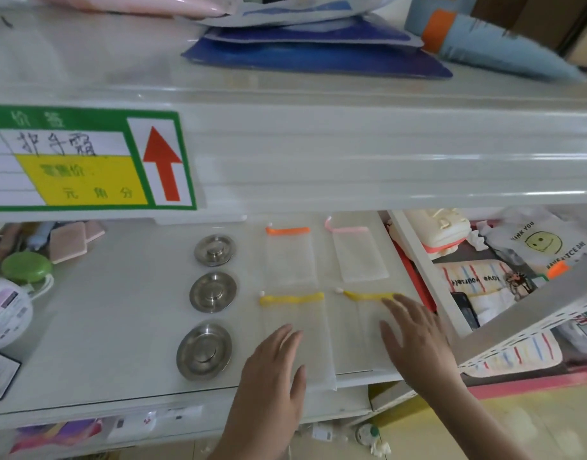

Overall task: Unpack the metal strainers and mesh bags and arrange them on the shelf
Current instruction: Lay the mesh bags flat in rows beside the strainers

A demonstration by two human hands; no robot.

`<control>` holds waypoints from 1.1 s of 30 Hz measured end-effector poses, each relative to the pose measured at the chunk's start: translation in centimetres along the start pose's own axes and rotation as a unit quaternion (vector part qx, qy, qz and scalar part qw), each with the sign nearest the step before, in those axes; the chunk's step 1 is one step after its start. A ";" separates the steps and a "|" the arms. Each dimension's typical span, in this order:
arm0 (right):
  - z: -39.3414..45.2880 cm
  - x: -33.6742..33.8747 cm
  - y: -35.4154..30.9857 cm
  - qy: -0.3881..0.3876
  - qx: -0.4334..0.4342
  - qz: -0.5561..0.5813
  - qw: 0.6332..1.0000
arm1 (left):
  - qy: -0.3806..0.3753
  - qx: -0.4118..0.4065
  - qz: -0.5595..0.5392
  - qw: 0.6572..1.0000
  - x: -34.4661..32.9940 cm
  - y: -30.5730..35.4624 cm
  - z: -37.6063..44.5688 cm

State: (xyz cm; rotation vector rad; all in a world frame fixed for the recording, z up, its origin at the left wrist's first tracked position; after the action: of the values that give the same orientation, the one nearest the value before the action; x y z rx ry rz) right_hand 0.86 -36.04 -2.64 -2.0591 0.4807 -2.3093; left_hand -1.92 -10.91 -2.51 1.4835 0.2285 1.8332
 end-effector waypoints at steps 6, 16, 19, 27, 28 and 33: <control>-0.5 -4.8 -1.0 -0.110 0.058 -0.024 0.992 | -0.150 -0.017 0.160 0.976 -5.1 -0.8 2.9; 1.8 -1.7 -2.5 -0.069 0.052 0.056 0.995 | -0.210 -0.029 0.177 0.961 -6.2 -1.9 5.4; 5.8 -0.3 -1.9 -0.029 0.043 0.068 0.996 | -0.153 -0.008 0.193 0.969 -4.6 -2.6 9.1; 10.5 -6.1 -2.8 -0.163 0.062 -0.052 0.983 | -0.250 0.050 0.227 0.940 -7.1 -6.0 13.5; 10.4 -6.4 -3.2 -0.168 0.063 -0.049 0.982 | -0.256 0.055 0.227 0.938 -7.3 -6.2 13.4; 10.7 -6.5 -4.8 -0.146 0.047 -0.015 0.988 | -0.248 0.069 0.219 0.941 -7.4 -6.6 14.4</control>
State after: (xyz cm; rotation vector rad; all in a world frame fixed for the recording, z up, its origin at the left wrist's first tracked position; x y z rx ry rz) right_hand 13.02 -32.46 -6.90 -2.3171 0.3240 -1.9521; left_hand 14.24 -15.55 -7.42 2.1742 -0.2463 1.7147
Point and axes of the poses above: each hand's wrist, its own z-axis towards the middle knuckle, its own x-axis out of the back of the hand, y = z × x, the point moved 10 cm from there along z, towards the middle knuckle, and after that the axes turned 5 degrees about -x, right-handed, at the moved point
